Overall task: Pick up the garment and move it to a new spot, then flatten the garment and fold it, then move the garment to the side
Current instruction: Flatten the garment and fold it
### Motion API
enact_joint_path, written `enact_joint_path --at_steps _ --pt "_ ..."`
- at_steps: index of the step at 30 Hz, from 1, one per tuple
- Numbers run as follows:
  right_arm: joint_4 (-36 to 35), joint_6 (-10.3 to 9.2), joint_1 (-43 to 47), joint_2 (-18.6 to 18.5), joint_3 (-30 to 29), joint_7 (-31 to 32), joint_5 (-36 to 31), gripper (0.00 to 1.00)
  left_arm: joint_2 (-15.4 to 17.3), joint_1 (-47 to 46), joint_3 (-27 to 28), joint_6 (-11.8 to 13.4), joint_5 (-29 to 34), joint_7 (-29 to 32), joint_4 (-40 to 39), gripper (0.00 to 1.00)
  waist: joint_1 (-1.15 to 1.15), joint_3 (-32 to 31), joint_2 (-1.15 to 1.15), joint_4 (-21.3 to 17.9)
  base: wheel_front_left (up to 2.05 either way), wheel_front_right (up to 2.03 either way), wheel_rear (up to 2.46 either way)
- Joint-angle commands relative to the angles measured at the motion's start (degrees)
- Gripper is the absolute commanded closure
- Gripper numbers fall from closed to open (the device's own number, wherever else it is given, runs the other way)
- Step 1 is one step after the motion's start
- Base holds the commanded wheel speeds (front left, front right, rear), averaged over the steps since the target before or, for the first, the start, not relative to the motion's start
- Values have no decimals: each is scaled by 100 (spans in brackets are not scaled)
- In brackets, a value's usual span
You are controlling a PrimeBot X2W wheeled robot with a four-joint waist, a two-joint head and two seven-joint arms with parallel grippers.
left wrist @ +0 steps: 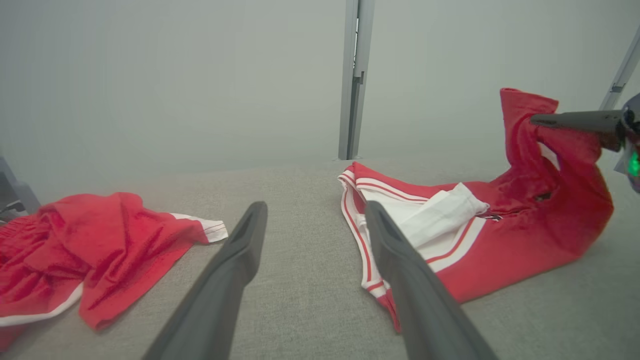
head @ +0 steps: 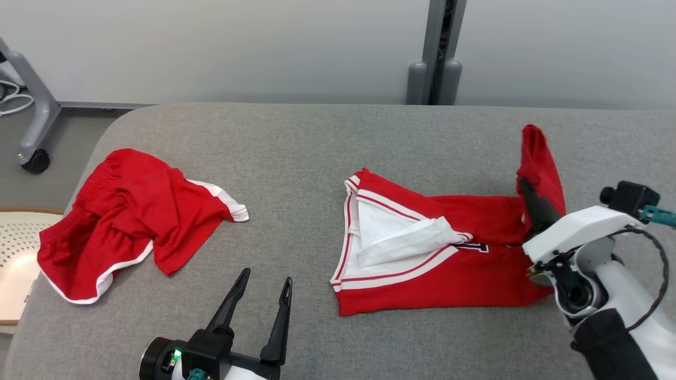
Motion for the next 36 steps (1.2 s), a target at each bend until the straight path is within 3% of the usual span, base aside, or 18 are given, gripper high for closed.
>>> enact_joint_path --at_steps 1,12,17,30,31,32,33,34,36 --pt "-56 1 105 106 17 -2 -15 100 18 14 12 -23 28 -22 7 0 0 -56 0 125 0 0 0" --pt "92 1 291 852 159 -129 -259 100 18 55 -8 -83 80 -22 67 0 0 -121 0 728 0 0 0" --pt "274 1 194 938 321 -193 -160 100 17 59 -40 -127 87 -21 132 0 0 -132 0 974 0 0 0" --pt "810 1 -125 935 1446 -562 913 100 17 -59 -129 -148 20 -22 248 0 0 -49 0 1387 0 0 0" --pt "865 1 -163 934 1516 -596 975 86 17 -64 -136 -141 18 -21 249 0 0 -40 0 1396 0 0 0" --pt "911 1 -192 934 1600 -587 1055 64 17 -64 -140 -131 11 -21 252 0 0 -31 0 1401 0 0 0" --pt "942 1 -213 936 1661 -599 1140 16 18 -58 -138 -125 1 -22 262 0 0 -23 0 1400 0 0 0" --pt "965 1 -240 936 1739 -629 1223 0 18 -56 -138 -115 -5 -22 269 0 0 -16 0 1395 0 0 0" --pt "933 1 -279 936 1881 -657 1399 0 17 -54 -128 -92 -20 -22 271 0 0 -7 0 1362 0 0 0"
